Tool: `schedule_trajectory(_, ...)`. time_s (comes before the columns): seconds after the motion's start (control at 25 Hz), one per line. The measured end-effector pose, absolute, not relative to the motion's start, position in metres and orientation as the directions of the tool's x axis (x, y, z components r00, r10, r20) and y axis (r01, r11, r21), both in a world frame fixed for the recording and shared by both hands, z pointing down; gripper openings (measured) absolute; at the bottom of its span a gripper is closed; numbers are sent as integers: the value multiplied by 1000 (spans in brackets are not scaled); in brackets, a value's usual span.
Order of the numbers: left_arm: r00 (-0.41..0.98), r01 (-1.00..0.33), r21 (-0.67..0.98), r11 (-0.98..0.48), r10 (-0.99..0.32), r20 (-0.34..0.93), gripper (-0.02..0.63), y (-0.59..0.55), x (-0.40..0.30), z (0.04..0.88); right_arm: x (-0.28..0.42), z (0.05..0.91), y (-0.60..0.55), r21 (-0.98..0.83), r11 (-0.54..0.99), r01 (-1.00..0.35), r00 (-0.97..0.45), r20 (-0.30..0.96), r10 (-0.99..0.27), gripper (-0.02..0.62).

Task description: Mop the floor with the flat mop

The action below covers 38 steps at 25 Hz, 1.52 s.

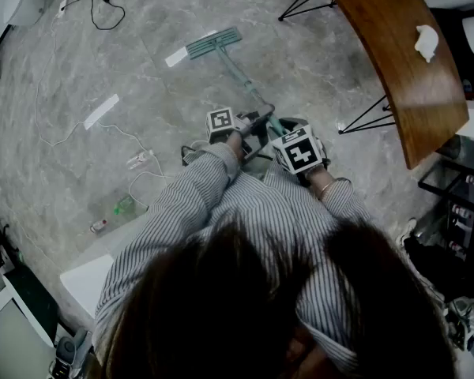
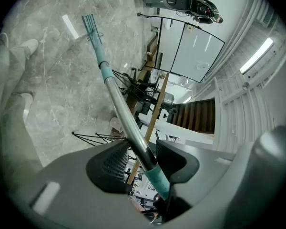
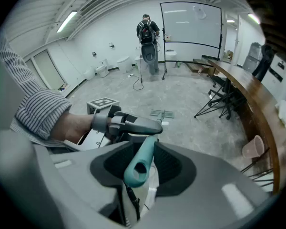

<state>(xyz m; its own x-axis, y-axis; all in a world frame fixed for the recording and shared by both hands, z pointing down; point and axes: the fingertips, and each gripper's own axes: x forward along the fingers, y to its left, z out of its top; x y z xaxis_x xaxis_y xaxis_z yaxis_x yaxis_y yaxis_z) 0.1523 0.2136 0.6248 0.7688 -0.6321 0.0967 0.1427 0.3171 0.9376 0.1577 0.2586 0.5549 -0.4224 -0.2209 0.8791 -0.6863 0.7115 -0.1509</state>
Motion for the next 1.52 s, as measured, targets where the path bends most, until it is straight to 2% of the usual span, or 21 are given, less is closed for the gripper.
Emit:
schedule_trajectory(0.56, 784, 127, 942, 311, -614, 97, 184, 207, 162, 625, 169, 555, 251, -191, 677, -711, -447, 865, -226, 133)
schedule_trajectory(0.88, 785, 118, 933, 340, -607, 122, 183, 159, 137, 633, 145, 561, 204, -176, 694, -698, -434, 875, -215, 133)
schedule_trajectory(1.04, 801, 109, 933, 343, -586, 122, 181, 109, 105, 646, 112, 576, 155, -156, 702, -694, -400, 895, -196, 129)
schedule_trajectory(1.24, 829, 71, 926, 371, -539, 152, 175, 17, 47, 662, 55, 594, 61, -204, 638, -743, -387, 908, -160, 124)
schedule_trajectory(1.52, 753, 85, 925, 369, -632, 183, 166, -154, -93, 669, -78, 595, -113, -263, 534, -804, -416, 890, -188, 124)
